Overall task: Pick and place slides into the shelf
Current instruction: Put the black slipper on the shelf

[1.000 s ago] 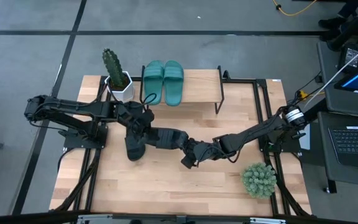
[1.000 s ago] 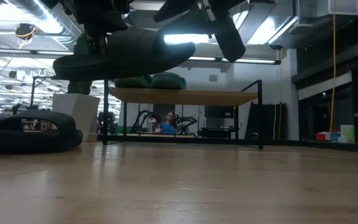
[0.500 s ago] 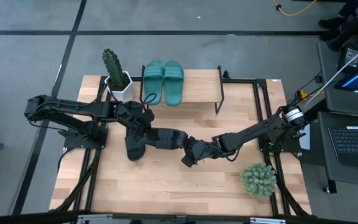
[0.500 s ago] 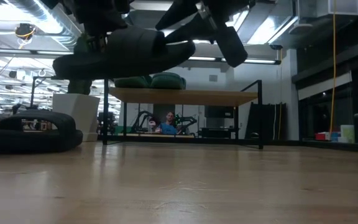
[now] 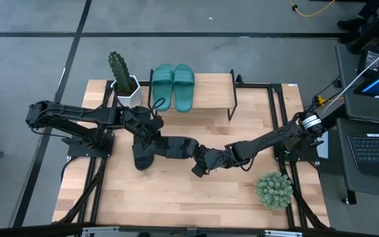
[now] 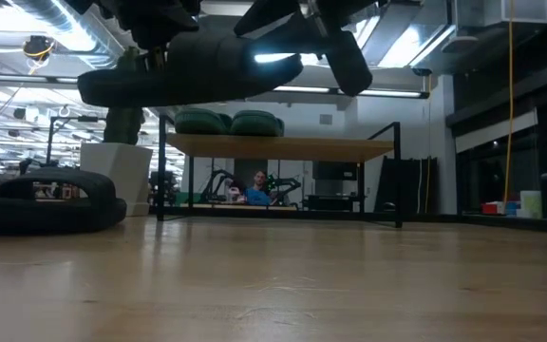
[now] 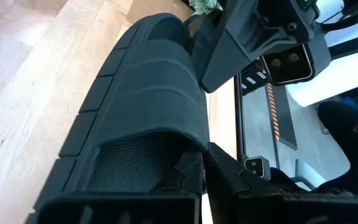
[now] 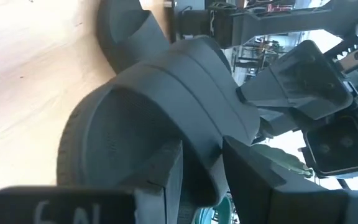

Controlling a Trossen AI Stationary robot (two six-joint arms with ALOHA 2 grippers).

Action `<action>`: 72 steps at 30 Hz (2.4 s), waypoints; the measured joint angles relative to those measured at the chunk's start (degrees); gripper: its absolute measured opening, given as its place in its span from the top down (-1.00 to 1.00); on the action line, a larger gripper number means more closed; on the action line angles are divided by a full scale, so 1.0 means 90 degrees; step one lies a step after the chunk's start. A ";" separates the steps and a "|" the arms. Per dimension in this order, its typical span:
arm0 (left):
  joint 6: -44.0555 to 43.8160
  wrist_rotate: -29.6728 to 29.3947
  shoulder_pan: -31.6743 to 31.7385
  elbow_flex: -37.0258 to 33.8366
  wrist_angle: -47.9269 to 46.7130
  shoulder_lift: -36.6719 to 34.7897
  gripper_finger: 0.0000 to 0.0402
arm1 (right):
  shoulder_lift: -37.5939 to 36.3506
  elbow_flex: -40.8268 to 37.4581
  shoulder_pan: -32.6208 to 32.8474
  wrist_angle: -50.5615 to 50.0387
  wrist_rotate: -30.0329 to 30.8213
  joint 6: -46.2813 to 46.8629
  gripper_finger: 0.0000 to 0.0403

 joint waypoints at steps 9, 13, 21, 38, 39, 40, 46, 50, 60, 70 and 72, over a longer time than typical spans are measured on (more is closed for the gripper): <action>0.0027 -0.0169 -0.0005 0.0000 -0.0027 0.0000 1.00 | 0.0000 0.0000 -0.0002 0.0026 -0.0184 0.0072 0.52; 0.0027 -0.0197 -0.0005 0.0000 -0.0029 0.0000 1.00 | 0.0000 0.0000 -0.0002 0.0031 -0.0192 0.0167 0.59; 0.0395 -0.0471 -0.0005 -0.0002 -0.0039 0.0000 1.00 | -0.0005 0.0000 -0.0002 0.0032 -0.0192 0.0638 0.74; 0.0865 -0.1141 0.0000 -0.0002 0.0010 0.0000 0.80 | -0.0007 -0.0002 -0.0002 0.0053 0.0040 0.1369 0.97; 0.0865 -0.1164 0.0000 -0.0002 0.0022 0.0000 0.79 | -0.0007 -0.0002 0.0000 0.0058 0.0169 0.1378 0.97; 0.0867 -0.1178 0.0002 -0.0002 0.0039 0.0000 0.78 | -0.0007 -0.0002 0.0003 0.0062 0.0307 0.1375 0.97; 0.0876 -0.1437 0.0000 0.0000 0.0017 0.0000 0.77 | -0.0010 -0.0002 0.0088 0.0080 0.0674 0.1382 0.97; 0.1177 -0.1920 0.0000 0.0000 -0.0150 0.0000 0.77 | -0.0012 -0.0004 0.0217 0.0067 0.1252 0.1384 0.97; 0.1753 -0.1977 0.0000 0.0000 -0.0250 0.0000 0.77 | -0.0024 -0.0004 0.0476 0.0070 0.2534 0.1407 0.97; 0.2539 -0.2428 -0.0124 0.0007 -0.0208 -0.0416 0.76 | -0.0027 0.0062 0.0476 -0.0028 0.3848 0.1438 0.97; 0.2633 -0.2460 -0.0134 0.0007 -0.0219 -0.0553 0.76 | -0.0035 0.0146 0.0448 -0.0030 0.4090 0.1447 0.97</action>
